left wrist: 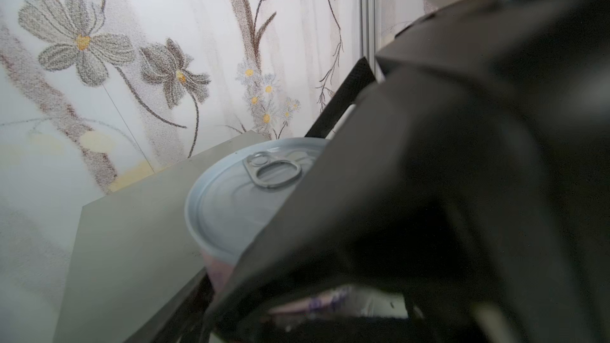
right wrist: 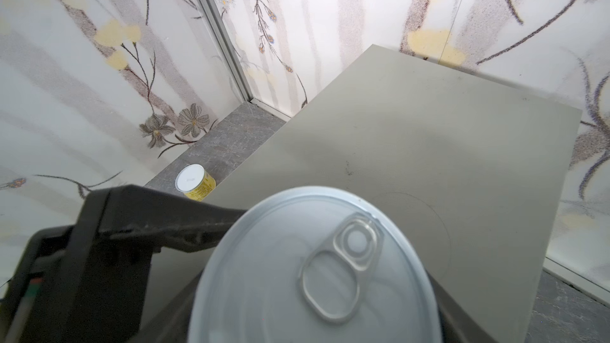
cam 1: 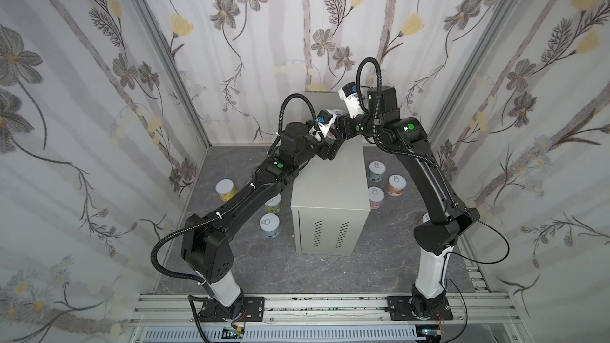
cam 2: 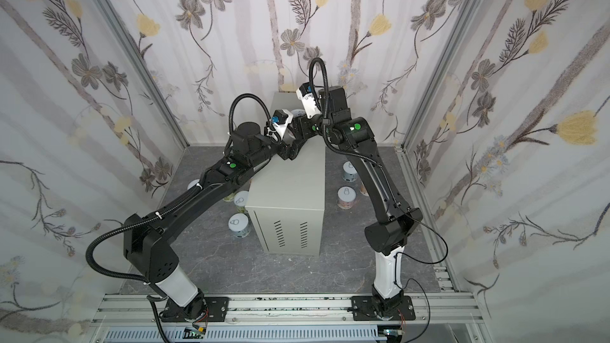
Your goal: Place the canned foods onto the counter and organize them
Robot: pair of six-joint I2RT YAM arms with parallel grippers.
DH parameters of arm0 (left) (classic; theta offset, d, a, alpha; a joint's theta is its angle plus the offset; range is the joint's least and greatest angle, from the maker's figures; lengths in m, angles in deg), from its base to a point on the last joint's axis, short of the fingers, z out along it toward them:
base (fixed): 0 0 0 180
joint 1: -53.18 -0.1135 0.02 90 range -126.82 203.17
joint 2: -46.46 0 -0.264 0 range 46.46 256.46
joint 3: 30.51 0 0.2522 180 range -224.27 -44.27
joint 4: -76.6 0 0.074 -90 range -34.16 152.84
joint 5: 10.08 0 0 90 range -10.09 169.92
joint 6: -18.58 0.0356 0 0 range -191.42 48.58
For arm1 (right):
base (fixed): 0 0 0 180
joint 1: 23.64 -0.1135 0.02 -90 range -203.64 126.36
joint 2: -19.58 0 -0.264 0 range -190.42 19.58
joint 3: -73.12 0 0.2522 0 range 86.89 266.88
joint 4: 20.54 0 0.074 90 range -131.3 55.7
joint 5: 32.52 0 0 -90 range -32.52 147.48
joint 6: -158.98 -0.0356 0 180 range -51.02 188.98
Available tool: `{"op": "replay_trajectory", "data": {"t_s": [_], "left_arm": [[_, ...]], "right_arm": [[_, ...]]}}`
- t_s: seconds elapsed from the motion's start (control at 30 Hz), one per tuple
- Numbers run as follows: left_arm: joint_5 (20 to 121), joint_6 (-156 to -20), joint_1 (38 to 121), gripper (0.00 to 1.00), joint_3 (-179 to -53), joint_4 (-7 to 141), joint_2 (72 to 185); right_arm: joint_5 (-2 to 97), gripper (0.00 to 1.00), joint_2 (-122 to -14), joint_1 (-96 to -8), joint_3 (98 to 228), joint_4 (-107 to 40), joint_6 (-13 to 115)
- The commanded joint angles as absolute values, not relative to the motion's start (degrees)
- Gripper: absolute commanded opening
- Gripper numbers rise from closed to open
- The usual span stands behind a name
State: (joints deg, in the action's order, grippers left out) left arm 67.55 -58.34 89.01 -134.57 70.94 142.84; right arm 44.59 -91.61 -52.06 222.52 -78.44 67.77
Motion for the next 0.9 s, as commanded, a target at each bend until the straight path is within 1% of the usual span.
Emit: {"op": "replay_trajectory", "data": {"t_s": [0.0,0.17,0.27,0.33,0.37,0.43,0.47,0.63,0.87], "left_arm": [[60.42,-57.36,89.23,0.86,-134.75,70.33,143.33],[60.75,-57.36,89.21,0.88,-134.71,70.05,143.32],[61.23,-57.44,89.12,0.9,-134.8,69.96,143.43],[61.08,-57.53,88.95,0.93,-134.96,69.67,143.47],[61.08,-57.53,88.92,0.96,-134.97,69.4,143.37],[61.27,-57.38,88.75,1.0,-134.85,69.09,143.05],[61.44,-57.36,88.64,1.0,-134.59,69.04,142.66],[60.86,-57.31,86.5,1.0,-131.82,68.75,138.88],[61.19,-57.35,81.75,1.0,-125.37,67.56,129.57]], "right_arm": [[43.11,0.74,-91.1,-52.51,219.05,-77.28,70.06],[43.61,0.65,-89.84,-52.42,216.06,-74.96,69.55],[44.2,0.62,-89.49,-52.37,215.26,-74.3,69.42],[44.78,0.61,-89.24,-52.29,214.62,-73.82,69.37],[45.3,0.6,-89.14,-52.16,214.3,-73.6,69.33],[46.32,0.58,-88.97,-52.05,213.53,-72.84,69.25],[47.08,0.58,-88.88,-51.91,212.94,-72.22,69.16],[50.26,0.56,-88.08,-51.47,208.8,-68.37,68.85],[53.92,0.56,-89.34,-50.28,206.94,-64.42,68.04]]}}
